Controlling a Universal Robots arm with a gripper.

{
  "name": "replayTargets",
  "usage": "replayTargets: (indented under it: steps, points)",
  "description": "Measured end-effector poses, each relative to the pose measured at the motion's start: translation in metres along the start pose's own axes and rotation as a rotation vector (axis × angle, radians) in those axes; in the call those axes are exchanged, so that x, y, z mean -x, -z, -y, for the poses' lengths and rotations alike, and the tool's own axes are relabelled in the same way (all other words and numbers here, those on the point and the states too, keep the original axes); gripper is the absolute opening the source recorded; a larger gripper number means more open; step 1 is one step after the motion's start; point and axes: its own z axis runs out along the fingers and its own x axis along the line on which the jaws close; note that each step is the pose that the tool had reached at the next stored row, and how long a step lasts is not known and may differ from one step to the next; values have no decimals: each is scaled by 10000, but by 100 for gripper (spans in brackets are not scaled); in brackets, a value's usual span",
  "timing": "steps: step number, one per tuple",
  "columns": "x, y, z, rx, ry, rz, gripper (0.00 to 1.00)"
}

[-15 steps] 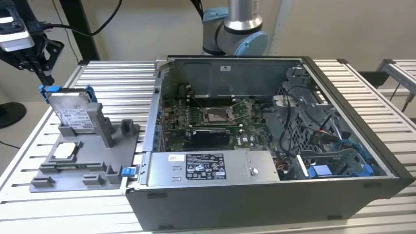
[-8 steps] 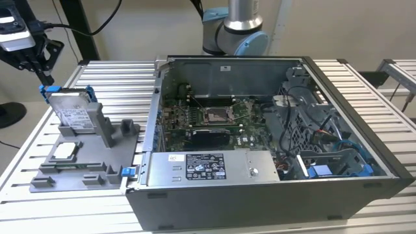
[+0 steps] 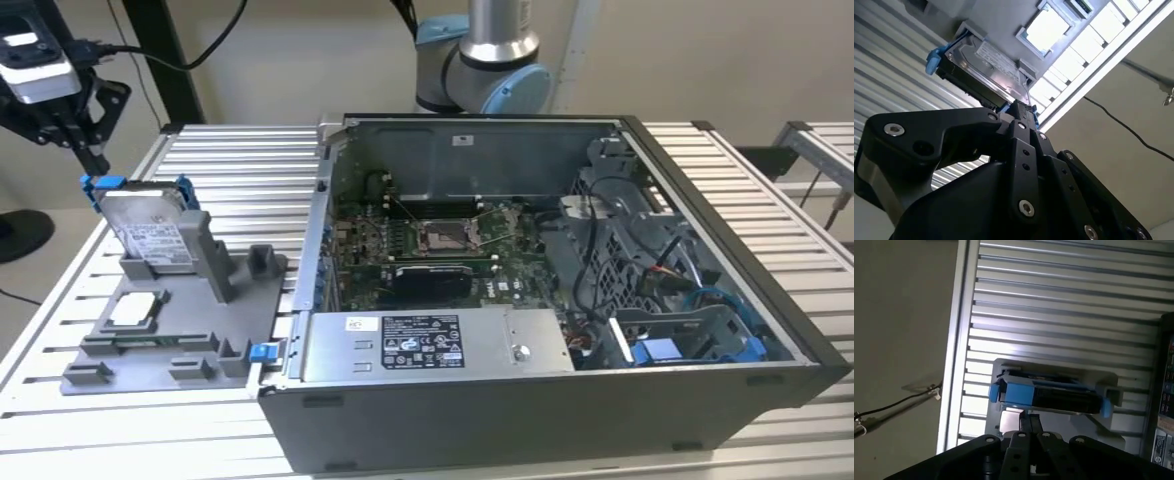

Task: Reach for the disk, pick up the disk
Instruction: 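Pick up the disk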

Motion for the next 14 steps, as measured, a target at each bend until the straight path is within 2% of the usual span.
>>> replayTargets:
  steps: [14]
  points:
    - [-6, -1, -1, -1, 2061, -78, 0]
